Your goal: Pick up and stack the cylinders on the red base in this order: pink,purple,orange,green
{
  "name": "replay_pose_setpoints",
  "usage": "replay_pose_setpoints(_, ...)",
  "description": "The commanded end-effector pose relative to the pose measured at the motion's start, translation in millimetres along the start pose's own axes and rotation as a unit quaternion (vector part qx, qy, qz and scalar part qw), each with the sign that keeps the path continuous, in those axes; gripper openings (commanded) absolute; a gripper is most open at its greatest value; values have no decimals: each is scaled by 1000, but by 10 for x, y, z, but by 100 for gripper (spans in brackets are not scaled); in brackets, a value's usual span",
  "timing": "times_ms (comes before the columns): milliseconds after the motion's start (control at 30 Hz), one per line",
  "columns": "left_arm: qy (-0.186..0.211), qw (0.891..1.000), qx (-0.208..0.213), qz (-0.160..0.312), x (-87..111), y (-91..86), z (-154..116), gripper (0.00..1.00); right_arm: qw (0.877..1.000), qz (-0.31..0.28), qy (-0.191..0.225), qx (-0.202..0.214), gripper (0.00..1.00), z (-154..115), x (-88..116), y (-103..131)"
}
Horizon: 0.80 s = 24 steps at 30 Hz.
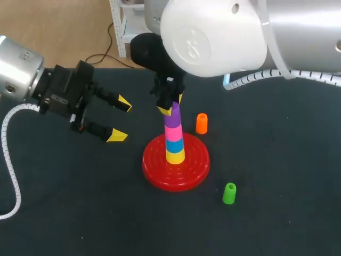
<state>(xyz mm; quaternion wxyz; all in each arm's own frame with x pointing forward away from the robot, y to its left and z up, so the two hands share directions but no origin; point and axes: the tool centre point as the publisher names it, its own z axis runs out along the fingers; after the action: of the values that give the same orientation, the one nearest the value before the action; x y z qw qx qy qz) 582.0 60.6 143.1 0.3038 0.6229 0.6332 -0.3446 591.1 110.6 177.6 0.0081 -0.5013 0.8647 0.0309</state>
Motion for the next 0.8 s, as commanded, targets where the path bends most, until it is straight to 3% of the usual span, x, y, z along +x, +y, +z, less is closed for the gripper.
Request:
replay_pose_setpoints(33, -2, 1000, -1, 1, 14, -4, -4, 100, 1000, 1, -1, -4, 0, 103, 3, 7)
replay_pose_setpoints(367, -2, 1000, -1, 1, 14, -4, -4, 100, 1000, 0, -6, -2, 0, 90, 7, 3)
replay_pose_setpoints(400, -2, 1000, -1, 1, 14, -4, -4, 100, 1000, -3, -8, 0, 11, 79, 4, 5)
replay_pose_setpoints(433, -2, 1000, -1, 1, 14, -4, -4, 100, 1000, -3, -7, 3, 40, 68, -1, 6)
replay_pose_setpoints(467, -2, 1000, -1, 1, 14, -4, -4, 100, 1000, -3, -8, 4, 86, 60, -5, 7)
replay_pose_setpoints(500, -2, 1000, -1, 1, 14, -4, -4, 100, 1000, -6, -12, 8, 100, 40, -12, 10)
replay_pose_setpoints(800, -2, 1000, -1, 1, 14, -4, -4, 100, 999, -8, -37, 20, 100, -141, -23, 2)
